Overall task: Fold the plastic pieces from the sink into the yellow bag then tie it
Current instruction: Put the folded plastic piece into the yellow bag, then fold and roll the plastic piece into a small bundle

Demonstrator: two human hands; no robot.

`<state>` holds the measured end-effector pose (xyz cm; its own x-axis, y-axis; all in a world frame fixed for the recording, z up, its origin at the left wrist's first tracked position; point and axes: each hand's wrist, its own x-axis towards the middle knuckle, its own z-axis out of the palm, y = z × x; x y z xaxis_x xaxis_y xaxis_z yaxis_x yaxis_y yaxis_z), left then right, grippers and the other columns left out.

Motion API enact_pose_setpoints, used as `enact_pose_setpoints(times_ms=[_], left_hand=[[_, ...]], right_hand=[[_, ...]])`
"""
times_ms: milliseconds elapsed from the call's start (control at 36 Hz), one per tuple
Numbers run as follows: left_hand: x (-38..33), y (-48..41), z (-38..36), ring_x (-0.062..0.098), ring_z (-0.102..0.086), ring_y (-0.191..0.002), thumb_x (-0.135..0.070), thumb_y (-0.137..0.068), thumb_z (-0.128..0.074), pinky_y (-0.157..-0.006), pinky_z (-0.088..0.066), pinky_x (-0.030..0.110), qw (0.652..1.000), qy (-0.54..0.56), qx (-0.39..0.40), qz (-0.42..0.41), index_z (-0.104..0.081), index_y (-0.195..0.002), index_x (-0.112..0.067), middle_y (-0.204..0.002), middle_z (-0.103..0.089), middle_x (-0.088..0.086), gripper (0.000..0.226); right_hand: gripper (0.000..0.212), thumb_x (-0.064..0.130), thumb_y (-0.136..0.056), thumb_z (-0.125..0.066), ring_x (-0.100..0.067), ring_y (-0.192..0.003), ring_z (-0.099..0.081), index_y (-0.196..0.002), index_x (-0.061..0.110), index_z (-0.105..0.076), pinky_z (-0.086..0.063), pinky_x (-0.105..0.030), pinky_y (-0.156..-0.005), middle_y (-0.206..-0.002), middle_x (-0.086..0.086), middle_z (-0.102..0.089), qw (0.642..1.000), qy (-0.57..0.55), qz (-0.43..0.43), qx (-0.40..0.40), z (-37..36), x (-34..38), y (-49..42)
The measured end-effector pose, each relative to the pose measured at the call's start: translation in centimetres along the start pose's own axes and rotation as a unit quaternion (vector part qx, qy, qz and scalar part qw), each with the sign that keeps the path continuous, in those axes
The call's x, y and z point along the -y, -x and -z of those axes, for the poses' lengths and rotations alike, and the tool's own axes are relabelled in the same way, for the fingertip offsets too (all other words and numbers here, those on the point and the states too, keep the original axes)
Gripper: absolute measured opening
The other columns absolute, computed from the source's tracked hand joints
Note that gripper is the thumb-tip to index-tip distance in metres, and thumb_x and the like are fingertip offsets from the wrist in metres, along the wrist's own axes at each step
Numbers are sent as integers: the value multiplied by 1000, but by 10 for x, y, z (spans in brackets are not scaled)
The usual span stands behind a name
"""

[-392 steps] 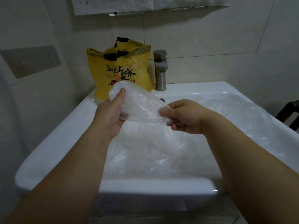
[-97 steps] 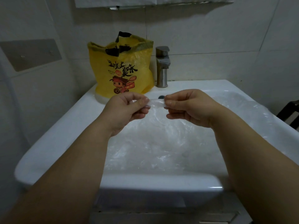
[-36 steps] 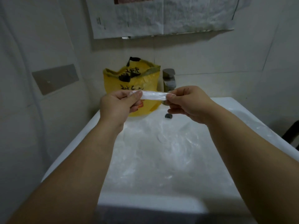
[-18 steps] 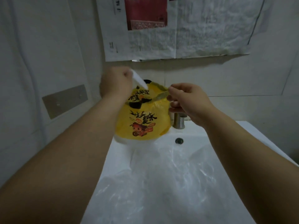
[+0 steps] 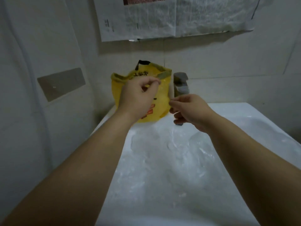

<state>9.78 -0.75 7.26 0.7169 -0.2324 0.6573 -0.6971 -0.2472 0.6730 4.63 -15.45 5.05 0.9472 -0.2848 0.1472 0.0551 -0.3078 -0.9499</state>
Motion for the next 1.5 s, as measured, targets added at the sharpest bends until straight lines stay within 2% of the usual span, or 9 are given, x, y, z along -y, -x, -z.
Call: enact_pose_setpoints(times_ms=[194,389,472,667,833,1000,1278,1417,1500], left_hand=[[29,64,-48,14,-60,-96,-22,-97,-54,-83,-46,25,978,-57,137,149,-72,-108,-21,-105,-68,-4,21],[60,93,-84,36,-31,-139,-32,-102,-36,-113,-33,43,844,-217,420,252,-37,-143,-47,-162,0,10,44],[61,92,-87,31,-24,-144,-28,-103,-34,-115,-26,36,830,-221,444,254,-29,-151,-34,-163,-3,7,48],[42,74,-75,7,-56,-100,-11,-97,-48,-84,-40,22,932,100,196,288,-71,-105,-18,-109,-63,-5,25],[37,61,-70,16,-67,-68,7,-96,-40,-69,-54,29,856,395,112,316,-56,-95,-11,-92,-65,11,24],[59,57,-70,7,-52,-115,-28,-87,-67,-94,-44,29,950,160,51,265,-37,-143,-29,-134,-46,-8,63],[61,48,-64,9,-62,-71,-12,-93,-61,-61,-52,19,857,393,17,333,-67,-101,-22,-89,-69,0,14],[55,42,-48,4,-58,-46,-17,-98,-50,-43,-44,13,760,534,15,370,-64,-88,-16,-59,-63,-6,17],[58,44,-48,13,-68,-77,-16,-98,-48,-66,-55,22,776,516,53,358,-63,-104,-17,-90,-70,1,16]], right_hand=[[28,19,-92,-61,-18,-83,-59,-119,12,-62,-56,-32,-75,-100,-4,-62,992,92,-75,-42,7,-62,26],[42,9,-95,-48,-27,-123,-50,-137,13,-51,-42,-31,-98,-138,-9,-52,959,263,-100,-24,9,-92,30],[50,2,-93,-42,-26,-128,-46,-141,14,-45,-41,-30,-100,-145,-8,-45,953,292,-77,6,4,-87,28],[82,8,-88,-64,-26,-117,-50,-152,22,-15,-45,-31,-86,-135,-6,-44,971,202,-95,85,-3,-89,22],[24,19,-95,-56,-26,-98,-64,-119,13,-57,-58,-41,-79,-112,-9,-65,994,4,-99,38,-4,-82,18],[23,-8,-89,-52,-31,-96,-67,-100,8,-64,-59,-37,-79,-106,-16,-69,980,-180,-79,39,3,-72,13],[13,0,-92,-50,-21,-57,-62,-88,5,-61,-57,-30,-54,-76,-12,-62,975,-125,-174,55,15,-75,15],[13,1,-89,-55,-28,-86,-60,-102,-1,-59,-55,-40,-79,-100,-17,-63,981,-9,-189,54,19,-80,12],[39,6,-84,-67,-32,-116,-54,-119,13,-53,-44,-49,-101,-126,-10,-57,978,-40,-177,107,17,-74,12]])
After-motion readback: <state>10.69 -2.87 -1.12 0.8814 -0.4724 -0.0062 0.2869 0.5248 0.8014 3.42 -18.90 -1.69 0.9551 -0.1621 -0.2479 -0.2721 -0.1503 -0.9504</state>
